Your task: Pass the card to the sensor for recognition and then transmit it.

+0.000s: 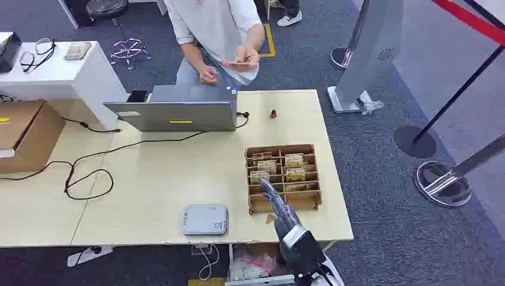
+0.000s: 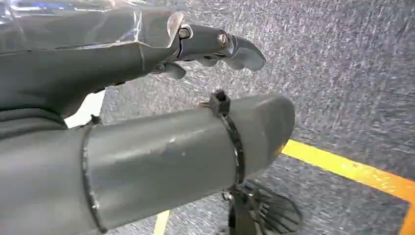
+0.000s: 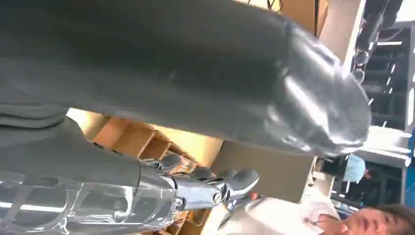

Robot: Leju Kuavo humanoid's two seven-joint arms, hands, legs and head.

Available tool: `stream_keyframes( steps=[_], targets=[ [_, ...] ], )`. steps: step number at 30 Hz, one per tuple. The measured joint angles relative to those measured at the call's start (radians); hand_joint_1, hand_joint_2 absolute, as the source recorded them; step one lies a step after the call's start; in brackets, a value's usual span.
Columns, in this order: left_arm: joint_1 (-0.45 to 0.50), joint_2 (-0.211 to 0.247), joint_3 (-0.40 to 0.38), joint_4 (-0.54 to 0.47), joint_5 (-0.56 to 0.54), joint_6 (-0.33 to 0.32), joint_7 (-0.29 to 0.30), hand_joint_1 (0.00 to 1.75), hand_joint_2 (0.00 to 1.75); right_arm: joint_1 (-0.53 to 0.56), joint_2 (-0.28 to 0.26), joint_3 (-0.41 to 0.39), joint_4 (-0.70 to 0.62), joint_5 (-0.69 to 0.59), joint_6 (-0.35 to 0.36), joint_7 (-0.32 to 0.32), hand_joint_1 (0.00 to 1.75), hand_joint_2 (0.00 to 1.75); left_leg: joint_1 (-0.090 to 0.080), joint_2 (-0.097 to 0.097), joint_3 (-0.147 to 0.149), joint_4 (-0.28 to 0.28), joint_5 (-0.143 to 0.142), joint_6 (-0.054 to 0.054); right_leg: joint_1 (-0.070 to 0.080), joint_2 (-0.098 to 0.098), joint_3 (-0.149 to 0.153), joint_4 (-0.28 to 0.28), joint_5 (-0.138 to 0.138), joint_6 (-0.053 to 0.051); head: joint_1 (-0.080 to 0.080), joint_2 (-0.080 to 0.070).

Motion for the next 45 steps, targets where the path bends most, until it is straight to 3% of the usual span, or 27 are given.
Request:
stream_keyframes(
  steps=[6,12,15,18,21,26,33,37,38,45],
  targets=[
    [-0.019,-0.031,0.006,0.000,0.015,0.050,-0.034,0.00,0.00,-0.078,0.001,0.024,0.037,0.096,-0.045,0.008,0.00,0.00,0.000,0.000,0.000,0.000,0.000,0.000,0.000,0.000,0.000,0.000,0.000,0.000,0.000,0.000],
    [-0.023,-0.046,0.006,0.000,0.017,0.054,-0.047,0.00,0.00,-0.138,0.001,0.034,0.034,0.198,-0.055,0.039,0.00,0.00,0.000,0.000,0.000,0.000,0.000,0.000,0.000,0.000,0.000,0.000,0.000,0.000,0.000,0.000],
    [-0.023,-0.047,0.007,0.000,0.023,0.044,-0.031,0.00,0.00,-0.172,0.002,0.047,0.035,0.331,-0.139,0.067,0.00,0.00,0.000,0.000,0.000,0.000,0.000,0.000,0.000,0.000,0.000,0.000,0.000,0.000,0.000,0.000],
    [-0.026,-0.043,0.007,0.000,0.024,0.019,-0.007,0.00,0.00,-0.232,0.010,0.049,0.037,0.558,-0.284,0.145,0.00,0.00,0.000,0.000,0.001,0.000,0.000,0.000,0.000,0.000,0.000,0.000,0.000,0.000,0.000,0.000],
    [-0.028,-0.042,0.007,0.000,0.021,0.011,-0.006,0.00,0.00,-0.264,0.011,0.050,0.038,0.703,-0.339,0.212,0.00,0.00,0.000,0.000,0.001,0.000,0.000,0.000,0.000,0.000,0.001,0.000,0.000,0.000,0.000,0.000],
    [-0.029,-0.040,0.007,0.000,0.008,0.000,-0.007,0.00,0.00,-0.308,0.011,0.050,0.041,1.058,-0.445,0.360,0.00,0.00,0.000,0.000,0.001,0.000,0.000,0.000,0.000,0.000,0.000,0.000,0.000,0.000,0.000,0.000],
    [-0.030,-0.037,0.007,0.000,0.006,-0.004,-0.007,0.00,0.00,-0.335,0.011,0.049,0.049,1.119,-0.460,0.396,0.00,0.00,0.000,0.000,0.001,0.000,0.000,0.000,0.000,0.000,0.000,0.000,0.000,0.000,0.000,0.000],
    [-0.030,-0.035,0.007,0.000,-0.010,-0.010,-0.007,0.00,0.00,-0.371,0.011,0.049,0.080,1.229,-0.484,0.458,0.00,0.00,0.000,0.000,0.001,0.000,0.000,0.000,0.000,0.000,0.000,0.000,0.000,0.000,0.000,0.000],
    [-0.031,-0.035,0.007,0.000,-0.013,-0.010,-0.007,0.00,0.00,-0.383,0.011,0.048,0.094,1.247,-0.491,0.472,0.00,1.75,0.000,0.000,0.001,0.000,0.000,0.000,0.000,0.000,0.000,0.000,0.000,0.000,0.000,0.000],
    [-0.035,-0.035,0.006,0.000,-0.029,-0.010,-0.008,0.00,0.00,-0.513,0.010,0.047,0.270,1.266,-0.535,0.512,0.00,1.75,0.000,0.000,0.001,0.001,0.001,0.000,0.000,0.000,0.001,0.000,0.001,0.000,0.000,0.000]
  ],
)
